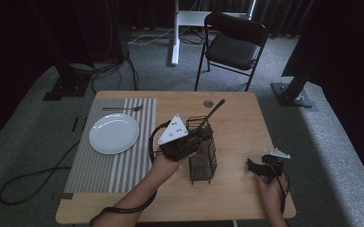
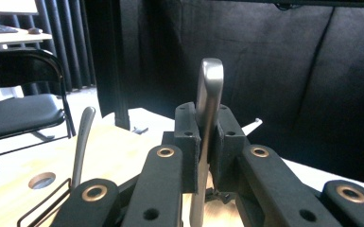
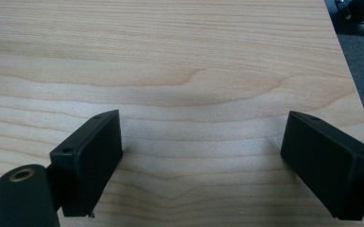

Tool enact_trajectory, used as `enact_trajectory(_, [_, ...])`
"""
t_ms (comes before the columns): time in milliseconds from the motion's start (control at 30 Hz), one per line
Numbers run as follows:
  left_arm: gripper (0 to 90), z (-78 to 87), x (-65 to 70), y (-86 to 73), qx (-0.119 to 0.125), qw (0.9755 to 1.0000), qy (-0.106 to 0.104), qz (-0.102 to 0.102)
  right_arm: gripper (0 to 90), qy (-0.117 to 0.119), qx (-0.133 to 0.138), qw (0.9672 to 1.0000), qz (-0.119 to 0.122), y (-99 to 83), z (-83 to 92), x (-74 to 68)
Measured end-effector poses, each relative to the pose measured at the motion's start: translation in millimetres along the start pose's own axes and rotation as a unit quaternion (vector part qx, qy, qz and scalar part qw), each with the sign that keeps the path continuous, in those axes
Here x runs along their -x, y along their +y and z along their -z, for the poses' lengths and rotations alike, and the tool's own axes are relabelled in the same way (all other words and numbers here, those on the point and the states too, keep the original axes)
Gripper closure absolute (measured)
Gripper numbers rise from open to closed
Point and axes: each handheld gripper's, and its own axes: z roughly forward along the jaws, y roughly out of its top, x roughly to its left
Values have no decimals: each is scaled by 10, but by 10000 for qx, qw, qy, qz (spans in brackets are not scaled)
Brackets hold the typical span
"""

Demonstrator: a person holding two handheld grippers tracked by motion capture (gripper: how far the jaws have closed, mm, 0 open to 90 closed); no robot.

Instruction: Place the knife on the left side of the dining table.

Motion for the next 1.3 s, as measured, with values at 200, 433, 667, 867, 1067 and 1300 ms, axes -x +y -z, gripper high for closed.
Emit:
enact_trajectory(200, [836, 94, 2, 77, 72, 9999, 43, -71, 128, -1, 1, 10000, 0, 0, 0, 0])
enact_trajectory(433, [836, 228, -19, 148, 144, 9997, 176, -102, 128, -1, 1, 10000, 1, 0, 0, 0])
enact_trajectory(667, [836, 363, -43, 208, 219, 9993, 286, -85, 128, -1, 1, 10000, 0, 0, 0, 0])
enact_trajectory(867, [836, 499, -53, 254, 224, 9987, 430, -162, 128, -2, 1, 10000, 0, 0, 0, 0])
enact_trajectory(1067, [835, 629, -101, 238, 202, 9980, 586, -120, 128, -2, 1, 10000, 1, 0, 0, 0])
enact_trajectory(1300, [835, 829, -200, 148, 191, 9960, 868, -6, 128, -2, 1, 10000, 0, 0, 0, 0])
